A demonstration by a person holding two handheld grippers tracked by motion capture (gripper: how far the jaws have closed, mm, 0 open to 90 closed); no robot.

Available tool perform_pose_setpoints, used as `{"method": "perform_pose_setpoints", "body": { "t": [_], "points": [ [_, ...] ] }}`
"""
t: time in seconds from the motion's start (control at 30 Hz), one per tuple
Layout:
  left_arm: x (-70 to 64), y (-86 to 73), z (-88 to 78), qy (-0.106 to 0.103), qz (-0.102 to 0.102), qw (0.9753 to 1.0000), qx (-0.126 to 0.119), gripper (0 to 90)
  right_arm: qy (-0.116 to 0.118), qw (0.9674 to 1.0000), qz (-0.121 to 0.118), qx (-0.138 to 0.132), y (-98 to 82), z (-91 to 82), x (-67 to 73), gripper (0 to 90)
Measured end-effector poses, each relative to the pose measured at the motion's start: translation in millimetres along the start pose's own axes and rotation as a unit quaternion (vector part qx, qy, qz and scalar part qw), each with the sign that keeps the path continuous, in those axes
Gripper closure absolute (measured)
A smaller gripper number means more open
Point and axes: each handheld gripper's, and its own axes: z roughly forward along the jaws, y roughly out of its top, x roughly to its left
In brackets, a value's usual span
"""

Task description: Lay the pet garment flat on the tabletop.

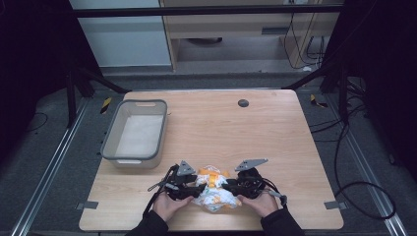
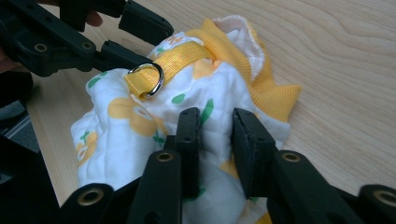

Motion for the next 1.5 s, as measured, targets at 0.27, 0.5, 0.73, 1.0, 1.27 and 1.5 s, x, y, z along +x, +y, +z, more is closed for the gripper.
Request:
{"method": "perform_pose_setpoints", "body": {
  "t": [0.27, 0.5, 0.73, 1.0, 1.27, 1.5],
  "points": [
    [-1.8, -0.2, 5.7, -0.004, 0.006, 0.9999, 0.011, 63.7, -0.005, 1.0, -0.006, 0.0, -0.1, 2.1, 0.6, 80.4],
    [-4.3, 0.8, 3.0, 0.005, 0.008, 1.0, 0.0, 77.9, -0.01, 0.9997, 0.0, -0.021, 0.1, -2.7, -1.9, 79.7],
    [-3.9, 6.6, -10.9, 0.003, 0.004, 0.9998, -0.022, 79.9, -0.017, 0.9989, -0.008, -0.044, 3.2, -11.5, -1.1, 82.0],
    [-7.6, 15.2, -26.4, 0.0, -0.001, 0.9989, -0.047, 80.1, -0.014, 0.997, -0.005, -0.076, 8.2, -27.4, -2.1, 83.2],
    [-11.3, 28.1, -40.6, 0.007, 0.008, 0.9976, -0.069, 80.2, -0.018, 0.9943, -0.018, -0.103, 15.9, -40.4, 1.7, 83.2],
    [-14.7, 45.5, -54.0, 0.017, 0.017, 0.9954, -0.093, 80.2, -0.033, 0.9892, -0.032, -0.139, 25.4, -53.0, 4.9, 83.1]
  ]
}}
